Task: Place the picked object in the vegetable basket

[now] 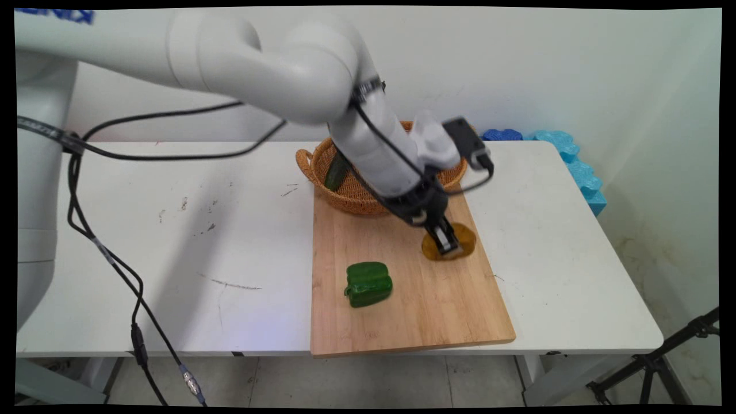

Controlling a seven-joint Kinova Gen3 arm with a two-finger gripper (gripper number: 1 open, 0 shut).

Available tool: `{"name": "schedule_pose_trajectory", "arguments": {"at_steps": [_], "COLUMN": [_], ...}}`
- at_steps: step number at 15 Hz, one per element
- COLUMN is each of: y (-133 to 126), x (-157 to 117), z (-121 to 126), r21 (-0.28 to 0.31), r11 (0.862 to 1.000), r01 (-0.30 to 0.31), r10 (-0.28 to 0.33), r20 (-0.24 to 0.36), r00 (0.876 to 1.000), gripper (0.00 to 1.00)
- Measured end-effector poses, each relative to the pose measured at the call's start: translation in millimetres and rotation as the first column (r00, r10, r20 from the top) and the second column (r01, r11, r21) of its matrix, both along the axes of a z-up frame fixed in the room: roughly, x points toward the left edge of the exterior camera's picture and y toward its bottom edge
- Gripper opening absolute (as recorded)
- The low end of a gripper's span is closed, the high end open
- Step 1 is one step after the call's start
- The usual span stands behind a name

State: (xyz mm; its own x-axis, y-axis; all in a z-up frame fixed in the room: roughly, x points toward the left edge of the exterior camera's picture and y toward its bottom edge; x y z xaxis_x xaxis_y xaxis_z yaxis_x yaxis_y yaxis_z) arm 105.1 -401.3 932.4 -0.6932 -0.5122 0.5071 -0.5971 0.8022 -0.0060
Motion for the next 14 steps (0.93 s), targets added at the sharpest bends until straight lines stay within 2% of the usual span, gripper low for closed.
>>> {"name": "schedule_pose_trajectory", "arguments": {"at_steps": [5, 8, 11, 14], "y": [-17.9, -41.4, -68.9, -96.9], "x": [25.5, 44.7, 64.2, 79.5], "z": [59.4, 80.5, 86.1, 77.6], "r21": [-0.025, -0.058, -0.085, -0.101], "r11": [0.998, 0.994, 0.986, 0.976], "r01": [-0.050, -0.095, -0.146, -0.191], "r10": [0.049, 0.093, 0.144, 0.192], "r20": [-0.039, -0.037, -0.020, 0.007], "r00": [0.998, 0.995, 0.989, 0.981], "gripper": [0.00, 0.00, 0.00, 0.00]}}
